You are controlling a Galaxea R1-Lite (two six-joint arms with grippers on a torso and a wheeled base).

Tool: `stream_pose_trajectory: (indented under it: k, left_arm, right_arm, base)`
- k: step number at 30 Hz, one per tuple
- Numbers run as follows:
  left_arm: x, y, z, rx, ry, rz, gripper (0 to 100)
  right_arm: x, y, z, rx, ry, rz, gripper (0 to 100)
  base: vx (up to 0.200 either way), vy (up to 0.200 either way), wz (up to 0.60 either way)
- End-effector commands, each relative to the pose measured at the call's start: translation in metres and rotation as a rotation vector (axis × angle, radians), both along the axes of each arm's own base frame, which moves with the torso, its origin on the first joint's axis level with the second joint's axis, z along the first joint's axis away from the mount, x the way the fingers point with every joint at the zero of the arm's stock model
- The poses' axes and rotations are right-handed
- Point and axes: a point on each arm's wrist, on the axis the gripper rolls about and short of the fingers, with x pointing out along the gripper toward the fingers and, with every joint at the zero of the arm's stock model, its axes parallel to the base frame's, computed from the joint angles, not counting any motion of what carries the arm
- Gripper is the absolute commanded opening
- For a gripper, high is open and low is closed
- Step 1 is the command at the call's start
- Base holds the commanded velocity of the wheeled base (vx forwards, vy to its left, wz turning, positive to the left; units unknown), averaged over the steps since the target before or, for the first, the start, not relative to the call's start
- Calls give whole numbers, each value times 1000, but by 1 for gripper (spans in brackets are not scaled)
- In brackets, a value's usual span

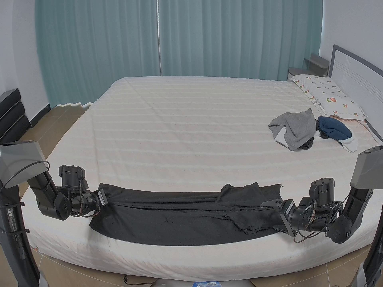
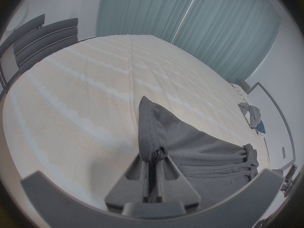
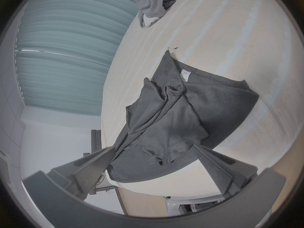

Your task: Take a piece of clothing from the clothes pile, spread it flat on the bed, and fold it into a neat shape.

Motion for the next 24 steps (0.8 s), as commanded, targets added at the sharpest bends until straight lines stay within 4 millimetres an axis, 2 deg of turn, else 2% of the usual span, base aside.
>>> stream_pose_trajectory:
  k: [1,19,20,24]
  left_arm:
    - [-1,0,0,0,1,0,100]
    - [-1,-10,-7,-11,20,-36,100]
    - [-1,-10,-6,-7,17,-34,0]
    - [-3,-15,-5,6,19,-41,0]
  right_arm:
    - [0,0,0,1,-1,2,100]
    - [1,0,-3,-3,7,-2,100]
    - [1,0,-3,-4,9,-2,100]
    - [1,0,-3,-4,9,-2,100]
  base:
    - [0,0,0]
    - [0,0,0]
    - [0,0,0]
    - [0,0,0]
